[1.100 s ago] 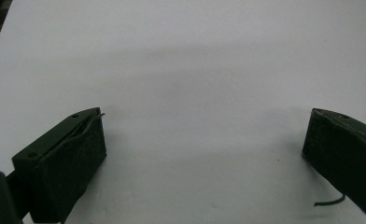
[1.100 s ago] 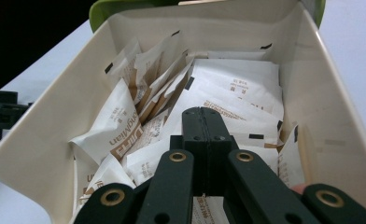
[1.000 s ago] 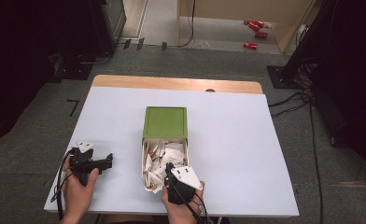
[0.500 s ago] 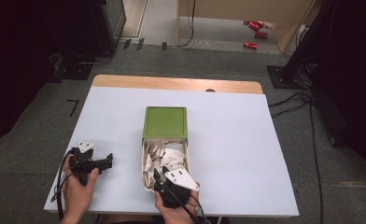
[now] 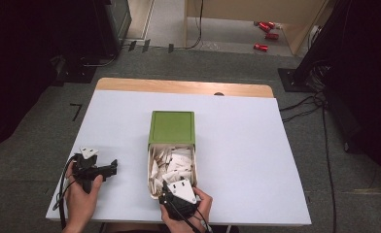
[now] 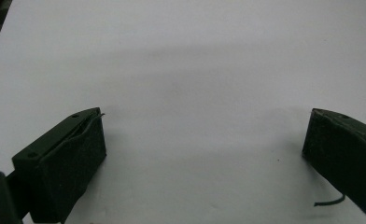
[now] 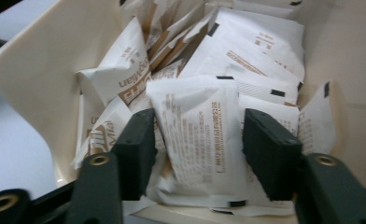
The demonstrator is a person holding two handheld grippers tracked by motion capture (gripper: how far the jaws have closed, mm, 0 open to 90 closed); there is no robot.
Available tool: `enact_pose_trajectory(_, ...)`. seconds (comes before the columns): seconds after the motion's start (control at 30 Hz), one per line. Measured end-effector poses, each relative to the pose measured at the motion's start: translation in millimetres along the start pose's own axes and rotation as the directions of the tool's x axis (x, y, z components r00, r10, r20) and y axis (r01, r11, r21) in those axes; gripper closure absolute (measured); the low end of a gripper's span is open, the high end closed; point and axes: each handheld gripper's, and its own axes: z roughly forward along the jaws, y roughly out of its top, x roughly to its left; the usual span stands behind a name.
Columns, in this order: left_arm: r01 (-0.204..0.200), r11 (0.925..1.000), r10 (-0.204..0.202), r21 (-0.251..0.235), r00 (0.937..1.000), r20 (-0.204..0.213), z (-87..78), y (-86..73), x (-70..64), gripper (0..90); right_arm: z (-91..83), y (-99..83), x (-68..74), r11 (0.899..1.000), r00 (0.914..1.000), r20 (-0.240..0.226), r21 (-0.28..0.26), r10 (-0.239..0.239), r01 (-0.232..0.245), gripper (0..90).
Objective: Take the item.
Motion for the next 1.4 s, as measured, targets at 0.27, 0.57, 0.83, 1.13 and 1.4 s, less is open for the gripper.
enact_pose_trajectory(0.27,0.0,1.0,0.0,0.0,1.0,0.0,0.0,0.0,0.0,0.0,-6.5,2.4,-10.4,0.997,0.9962,-0.058,-0.037,0.065,-0.067,63.4)
enact_pose_trajectory(0.57,-0.001,1.0,0.001,0.0,1.0,0.0,0.0,0.0,0.0,0.0,-16.6,8.9,-16.9,0.992,0.9889,-0.12,-0.076,0.087,-0.097,70.0)
enact_pose_trajectory(0.83,0.0,1.0,0.0,0.0,1.0,0.0,0.0,0.0,0.0,0.0,-24.7,20.1,-17.0,0.989,0.9838,-0.158,-0.107,0.085,-0.103,70.7)
enact_pose_trajectory(1.13,-0.001,1.0,0.001,0.0,1.0,0.0,0.0,0.0,0.0,0.0,-32.1,36.6,-17.4,0.987,0.9809,-0.182,-0.133,0.069,-0.094,70.6)
enact_pose_trajectory(1.4,-0.001,1.0,0.001,0.001,1.0,0.0,0.0,0.0,0.0,0.0,-35.7,46.3,-19.3,0.985,0.9816,-0.18,-0.147,0.064,-0.092,70.6)
